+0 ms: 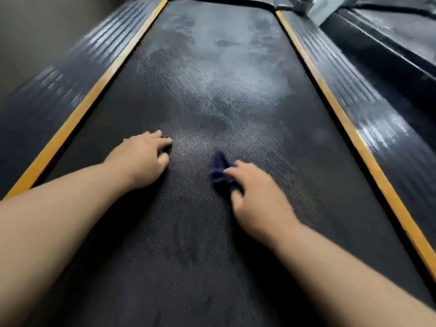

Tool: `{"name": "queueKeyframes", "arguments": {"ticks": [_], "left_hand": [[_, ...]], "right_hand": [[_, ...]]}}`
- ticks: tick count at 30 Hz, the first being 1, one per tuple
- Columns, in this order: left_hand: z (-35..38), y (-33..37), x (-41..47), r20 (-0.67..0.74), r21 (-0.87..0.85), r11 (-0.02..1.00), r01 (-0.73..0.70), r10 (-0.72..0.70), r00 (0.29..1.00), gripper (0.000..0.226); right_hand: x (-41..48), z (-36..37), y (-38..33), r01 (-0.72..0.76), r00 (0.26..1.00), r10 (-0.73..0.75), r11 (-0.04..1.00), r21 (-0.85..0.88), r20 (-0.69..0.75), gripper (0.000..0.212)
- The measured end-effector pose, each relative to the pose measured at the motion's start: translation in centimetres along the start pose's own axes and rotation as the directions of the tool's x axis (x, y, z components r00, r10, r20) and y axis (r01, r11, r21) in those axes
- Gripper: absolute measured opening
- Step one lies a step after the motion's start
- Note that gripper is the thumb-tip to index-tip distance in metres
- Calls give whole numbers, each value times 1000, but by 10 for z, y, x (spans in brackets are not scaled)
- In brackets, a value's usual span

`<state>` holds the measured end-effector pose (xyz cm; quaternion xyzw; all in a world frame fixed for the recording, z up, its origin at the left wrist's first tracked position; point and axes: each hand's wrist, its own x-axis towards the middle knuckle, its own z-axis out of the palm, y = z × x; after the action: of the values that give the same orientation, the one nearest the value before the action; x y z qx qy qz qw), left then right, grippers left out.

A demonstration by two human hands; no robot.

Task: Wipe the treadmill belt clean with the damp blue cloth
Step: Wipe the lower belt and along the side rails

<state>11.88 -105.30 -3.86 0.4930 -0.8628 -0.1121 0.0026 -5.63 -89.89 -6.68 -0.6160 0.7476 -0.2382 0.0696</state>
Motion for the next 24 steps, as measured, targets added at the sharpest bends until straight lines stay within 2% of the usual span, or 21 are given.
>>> {"name": "queueKeyframes", "arguments": {"ticks": [3,4,5,7,9,10,11,13,16,18,19,20,21,22,24], "left_hand": [[4,23,-33,-10,45,990,-134,135,991,44],[8,28,-45,5,88,980,-176,176,984,45],[12,30,-54,26,111,973,-200,198,980,47],[17,31,-63,68,89,979,-184,179,982,48],[19,32,-67,89,79,983,-165,158,983,49],[21,34,-68,86,89,983,-163,155,984,49],[22,37,-69,77,98,982,-161,154,985,48],[23,41,-73,65,114,981,-157,151,986,48],[22,40,-74,62,138,978,-159,151,987,49],[21,37,-71,76,142,977,-161,151,986,49],[21,35,-70,86,139,976,-167,156,984,48],[23,33,-69,90,136,976,-173,161,983,48],[24,32,-68,90,139,974,-176,165,982,48],[25,31,-67,91,149,973,-179,167,982,48],[26,34,-65,113,161,970,-181,165,980,49]], "right_hand": [[-46,-14,2,242,948,-250,968,66,195,41],[-47,-23,17,295,933,-298,954,47,203,42],[-43,-33,35,284,945,-280,959,-2,170,41],[-29,-55,66,33,998,-28,995,-95,53,40],[-21,-58,74,-254,967,251,950,-181,-40,37],[-23,-51,64,-309,951,300,923,-231,-76,37],[-29,-41,50,-305,952,292,913,-271,-88,38],[-48,-21,6,-214,977,212,950,-228,-31,41],[-80,-8,-49,51,992,-43,997,-66,120,46],[-92,-15,-43,148,968,-149,989,20,202,49],[-96,-22,-27,166,967,-166,986,19,195,50],[-98,-28,-5,146,978,-140,989,-27,152,51],[-99,-39,17,52,995,-43,993,-103,93,52],[-100,-52,36,-116,993,120,977,-178,12,51],[-103,-61,49,-430,903,418,876,-219,-102,47]]}}
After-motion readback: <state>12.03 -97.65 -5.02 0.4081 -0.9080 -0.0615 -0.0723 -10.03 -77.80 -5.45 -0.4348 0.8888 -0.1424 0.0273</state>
